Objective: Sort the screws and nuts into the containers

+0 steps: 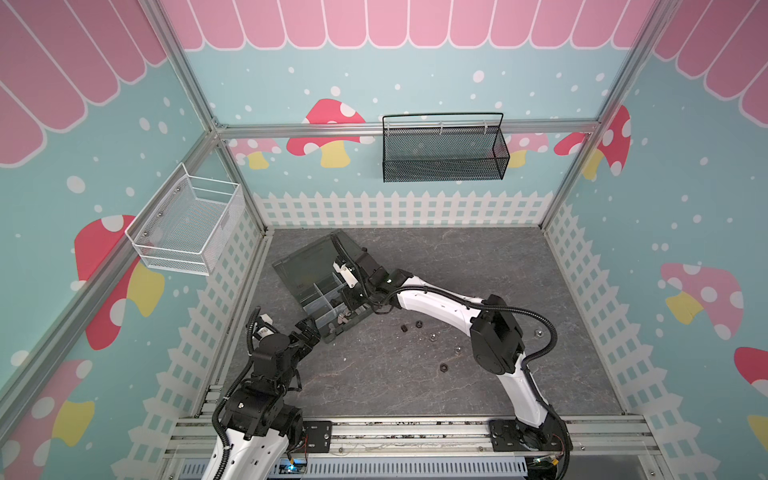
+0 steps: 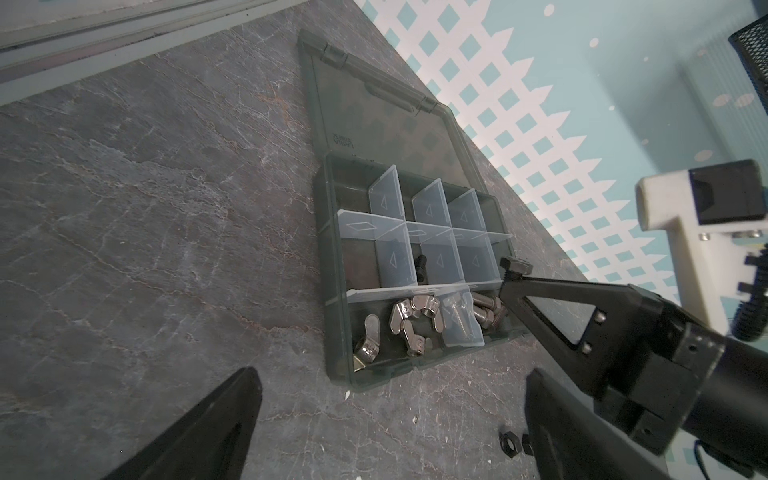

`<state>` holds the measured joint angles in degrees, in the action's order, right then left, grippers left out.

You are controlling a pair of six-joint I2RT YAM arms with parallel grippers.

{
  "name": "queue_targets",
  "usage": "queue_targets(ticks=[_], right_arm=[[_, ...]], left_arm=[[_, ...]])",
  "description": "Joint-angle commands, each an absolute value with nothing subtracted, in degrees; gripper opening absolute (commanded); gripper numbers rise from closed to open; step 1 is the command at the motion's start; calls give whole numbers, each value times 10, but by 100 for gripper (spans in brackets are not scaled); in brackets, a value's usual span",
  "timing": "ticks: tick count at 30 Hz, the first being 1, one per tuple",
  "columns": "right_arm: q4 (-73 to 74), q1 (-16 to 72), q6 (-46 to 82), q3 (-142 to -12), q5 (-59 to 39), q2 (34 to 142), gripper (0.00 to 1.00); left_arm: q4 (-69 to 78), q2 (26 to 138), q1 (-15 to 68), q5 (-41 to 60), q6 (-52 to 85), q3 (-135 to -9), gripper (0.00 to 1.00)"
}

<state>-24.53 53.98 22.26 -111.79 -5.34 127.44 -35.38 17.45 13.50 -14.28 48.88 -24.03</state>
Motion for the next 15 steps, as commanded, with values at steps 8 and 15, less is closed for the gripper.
queue_targets(ticks=[8,15], right_arm=[[-296,544,175,-1234,-29,1366,0],[-313,543,165,-1289,-6,1410,1]], left_arm=[[-371,170,131,-161,511,-231,99],[-371,171,131,-159,508,-231,99]])
